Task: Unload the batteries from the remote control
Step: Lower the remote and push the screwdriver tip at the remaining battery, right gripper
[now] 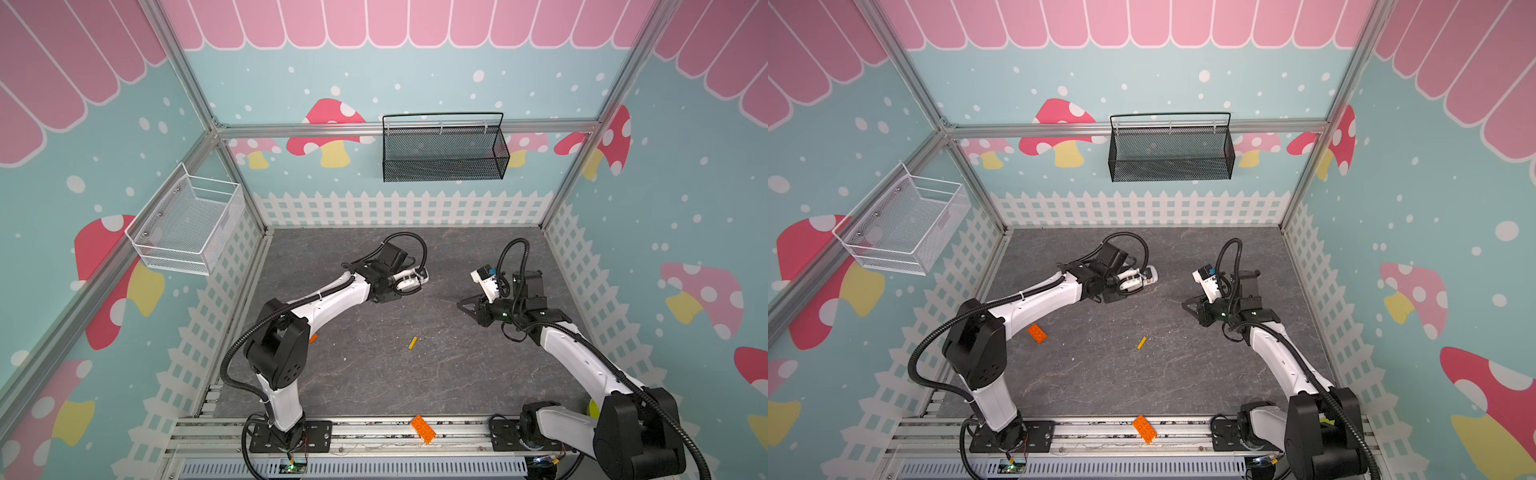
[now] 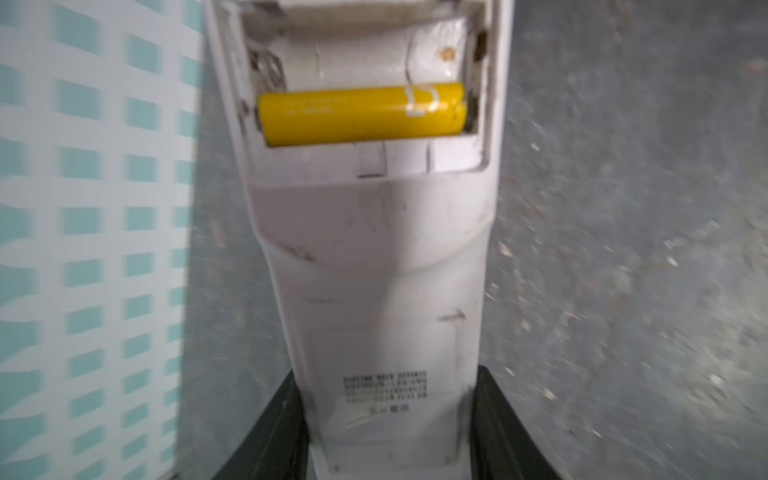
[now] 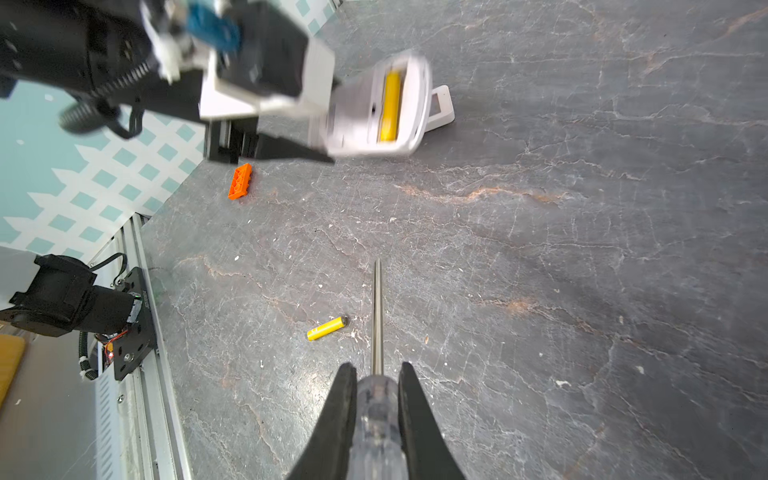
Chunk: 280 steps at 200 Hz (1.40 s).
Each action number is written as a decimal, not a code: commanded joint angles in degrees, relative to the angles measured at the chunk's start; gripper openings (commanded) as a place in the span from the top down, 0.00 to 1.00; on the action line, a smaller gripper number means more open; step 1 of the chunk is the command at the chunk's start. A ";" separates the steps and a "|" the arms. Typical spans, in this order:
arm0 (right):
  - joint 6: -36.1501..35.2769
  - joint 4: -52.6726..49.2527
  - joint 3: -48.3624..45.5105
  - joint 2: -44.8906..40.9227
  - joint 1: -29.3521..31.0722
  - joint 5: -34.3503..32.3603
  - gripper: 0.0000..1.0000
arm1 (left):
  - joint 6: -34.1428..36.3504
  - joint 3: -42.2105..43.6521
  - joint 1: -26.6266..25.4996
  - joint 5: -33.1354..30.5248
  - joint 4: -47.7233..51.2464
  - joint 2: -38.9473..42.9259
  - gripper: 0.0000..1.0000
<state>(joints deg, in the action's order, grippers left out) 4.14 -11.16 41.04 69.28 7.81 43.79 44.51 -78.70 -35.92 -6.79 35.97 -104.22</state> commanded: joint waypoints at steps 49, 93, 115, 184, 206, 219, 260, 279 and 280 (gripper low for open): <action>-4.36 -5.42 7.50 12.30 6.62 1.90 1.00 | -0.25 10.82 -0.09 6.34 10.07 6.00 0.89; -4.65 -6.44 11.83 19.12 10.35 1.63 1.00 | -0.23 13.21 0.69 10.43 10.27 6.30 0.76; -3.27 -4.51 11.69 20.29 10.79 2.37 1.00 | 0.94 14.83 1.50 10.92 9.91 6.68 0.70; -3.75 -5.90 12.33 22.84 12.40 3.94 1.00 | 4.14 18.73 3.36 7.07 5.66 6.57 0.14; -4.07 -6.46 12.95 23.46 12.57 5.60 1.00 | 1.90 16.36 2.97 8.54 5.38 6.21 0.05; -4.77 -7.91 13.83 23.82 12.66 5.40 1.00 | -1.01 14.13 3.56 11.33 5.69 5.82 0.01; -2.82 -6.03 13.73 25.61 12.93 9.73 1.00 | -2.99 11.59 2.87 19.44 4.14 3.97 0.01; -3.11 -6.57 13.95 26.35 13.10 9.29 1.00 | -6.18 10.92 2.73 21.77 1.51 2.55 0.01; -3.05 -6.40 13.92 26.40 13.10 9.29 1.00 | -6.23 10.93 2.71 21.84 1.32 2.45 0.01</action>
<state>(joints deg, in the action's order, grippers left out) 1.78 -17.06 53.89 94.15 20.38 50.70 42.28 -66.46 -32.93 8.88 40.34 -99.44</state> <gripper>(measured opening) 0.169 0.992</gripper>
